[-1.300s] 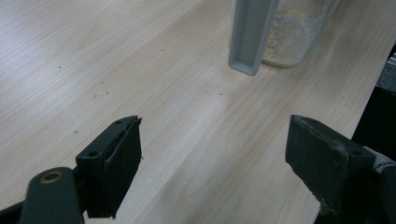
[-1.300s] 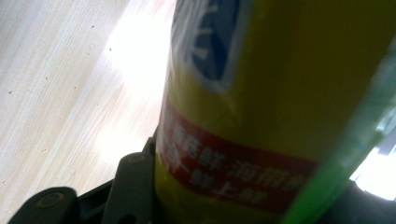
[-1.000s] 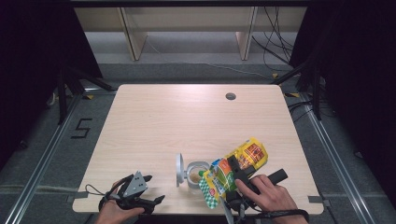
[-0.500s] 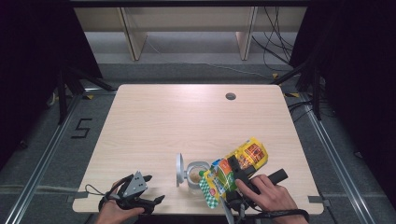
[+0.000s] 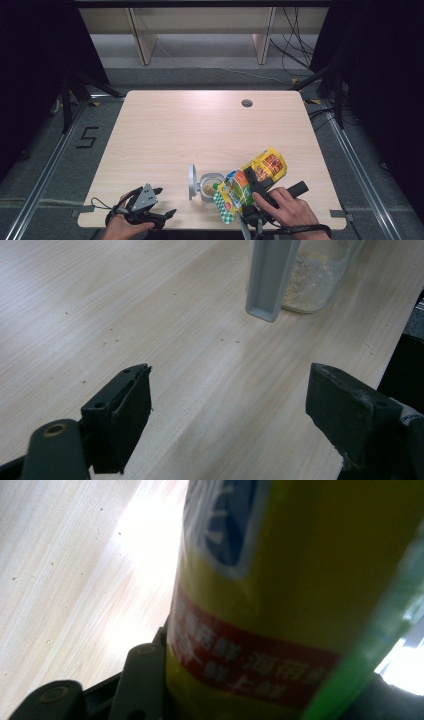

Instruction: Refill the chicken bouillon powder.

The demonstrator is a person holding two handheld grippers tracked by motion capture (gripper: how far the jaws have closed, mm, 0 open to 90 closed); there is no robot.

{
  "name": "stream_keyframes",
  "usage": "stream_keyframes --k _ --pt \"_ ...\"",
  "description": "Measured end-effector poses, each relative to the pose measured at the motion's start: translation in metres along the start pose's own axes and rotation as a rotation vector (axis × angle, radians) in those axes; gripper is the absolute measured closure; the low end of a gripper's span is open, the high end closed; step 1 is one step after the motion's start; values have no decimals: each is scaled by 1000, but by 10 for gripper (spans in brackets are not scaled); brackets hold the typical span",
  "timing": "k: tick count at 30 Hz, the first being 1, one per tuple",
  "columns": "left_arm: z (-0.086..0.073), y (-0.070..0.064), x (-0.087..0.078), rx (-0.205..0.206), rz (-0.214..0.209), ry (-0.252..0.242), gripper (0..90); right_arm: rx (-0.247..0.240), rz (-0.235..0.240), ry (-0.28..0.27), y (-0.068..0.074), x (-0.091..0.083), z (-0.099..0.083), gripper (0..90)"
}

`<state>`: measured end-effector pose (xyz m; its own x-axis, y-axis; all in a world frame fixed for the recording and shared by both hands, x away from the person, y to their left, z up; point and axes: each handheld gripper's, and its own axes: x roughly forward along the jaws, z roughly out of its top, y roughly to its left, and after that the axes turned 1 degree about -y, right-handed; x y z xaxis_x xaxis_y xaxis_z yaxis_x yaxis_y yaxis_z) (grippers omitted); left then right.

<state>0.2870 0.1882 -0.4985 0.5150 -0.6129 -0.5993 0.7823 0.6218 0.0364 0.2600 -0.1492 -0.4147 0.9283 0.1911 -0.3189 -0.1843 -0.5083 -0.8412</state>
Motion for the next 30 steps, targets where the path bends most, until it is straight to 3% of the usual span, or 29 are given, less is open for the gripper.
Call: stream_keyframes --k 5,7,8,10,11,12,15,16,19,20,24,26,27,28,29,30 --pt "0 0 0 6 4 8 179 2 -4 -2 0 0 -1 565" --pt "0 0 0 6 6 5 180 -33 -9 -9 -2 1 -1 565" --pt "0 0 0 3 5 5 180 4 -2 3 0 0 0 565" --pt "0 1 0 7 3 9 180 4 -1 0 1 0 0 565" --pt "0 0 0 4 6 5 180 0 -1 -1 0 0 0 565" --pt "0 -1 1 -9 -4 -8 179 -42 -12 -9 -1 1 0 565" --pt "0 -1 0 -8 -3 -7 180 23 -8 3 2 -1 1 565" --pt "0 0 0 4 7 3 179 -43 -18 -14 -2 0 0 566" --pt "0 -1 0 -7 -8 -4 180 -34 -17 -15 -2 0 0 567" --pt "0 -1 1 -8 -4 -8 179 -6 -13 -9 0 -1 1 567" --pt "0 -1 1 -9 -5 -8 179 -1 -9 -6 1 -1 0 567" --pt "0 -1 0 -3 -3 -1 179 -7 -12 0 0 -1 0 567" --pt "0 -1 1 -6 -3 -6 179 -44 -16 -5 -1 -1 0 567" --pt "0 -1 1 -10 -5 -7 180 -47 -19 -8 -1 -1 0 567" --pt "0 -1 0 -2 -5 0 180 -8 -19 -4 2 -1 0 567" --pt "0 0 1 2 -4 6 180 -35 -23 -9 0 0 1 567"
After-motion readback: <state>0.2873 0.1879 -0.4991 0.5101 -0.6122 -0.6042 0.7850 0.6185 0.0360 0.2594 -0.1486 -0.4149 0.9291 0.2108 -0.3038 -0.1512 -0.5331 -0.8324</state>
